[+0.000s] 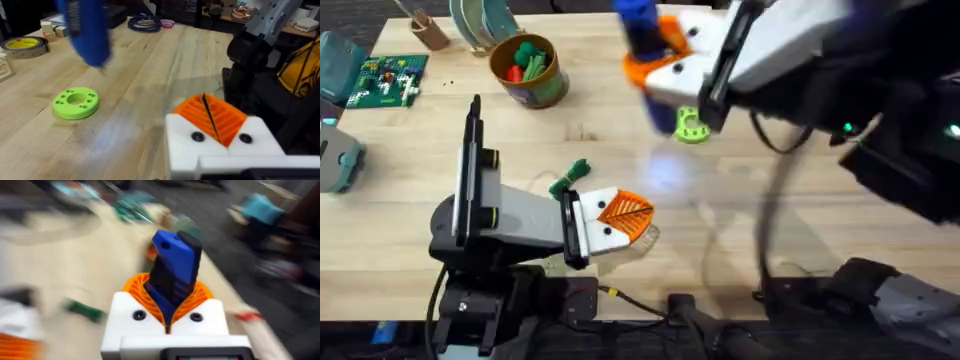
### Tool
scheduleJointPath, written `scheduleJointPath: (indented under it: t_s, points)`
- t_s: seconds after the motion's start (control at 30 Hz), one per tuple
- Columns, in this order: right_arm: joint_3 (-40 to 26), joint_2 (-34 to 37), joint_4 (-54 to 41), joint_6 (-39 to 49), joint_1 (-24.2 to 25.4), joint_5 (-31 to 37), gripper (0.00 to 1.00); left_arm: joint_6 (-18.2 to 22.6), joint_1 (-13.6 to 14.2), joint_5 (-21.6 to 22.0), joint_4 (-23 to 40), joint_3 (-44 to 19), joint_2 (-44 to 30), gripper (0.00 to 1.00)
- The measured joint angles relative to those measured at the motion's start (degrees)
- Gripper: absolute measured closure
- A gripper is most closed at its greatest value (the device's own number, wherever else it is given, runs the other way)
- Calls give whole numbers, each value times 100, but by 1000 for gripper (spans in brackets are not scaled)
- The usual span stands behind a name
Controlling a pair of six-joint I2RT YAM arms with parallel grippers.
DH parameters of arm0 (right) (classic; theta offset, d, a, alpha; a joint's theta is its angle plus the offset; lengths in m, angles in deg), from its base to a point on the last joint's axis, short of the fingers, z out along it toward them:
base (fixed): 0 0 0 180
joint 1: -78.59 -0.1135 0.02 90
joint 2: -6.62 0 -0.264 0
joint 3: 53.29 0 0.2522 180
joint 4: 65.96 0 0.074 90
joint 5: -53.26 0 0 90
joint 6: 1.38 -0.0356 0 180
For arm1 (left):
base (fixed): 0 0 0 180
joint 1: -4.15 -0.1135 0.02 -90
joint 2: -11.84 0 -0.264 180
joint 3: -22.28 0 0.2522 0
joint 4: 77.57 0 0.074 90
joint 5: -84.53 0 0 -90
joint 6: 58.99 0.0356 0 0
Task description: Pick up the gripper from the table and insert it into the empty holder that is missing its gripper. Then pick up a screw, insert it into the mounting hole, and use the screwdriver to tighten it. Finally, clean up the table by picking up the vegetable and placing it into the bucket.
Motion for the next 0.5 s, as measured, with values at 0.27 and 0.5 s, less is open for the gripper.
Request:
scheduleJointPath:
  t_s: [0.27, 0.5]
  points:
    - [0, 992, 11, 2317, 1447, 751, 992, 0, 0, -1, 0, 0, -1, 985]
    - [0, 2387, 408, 3838, 1998, 1710, 992, 0, 0, 1, 0, 0, -1, 985]
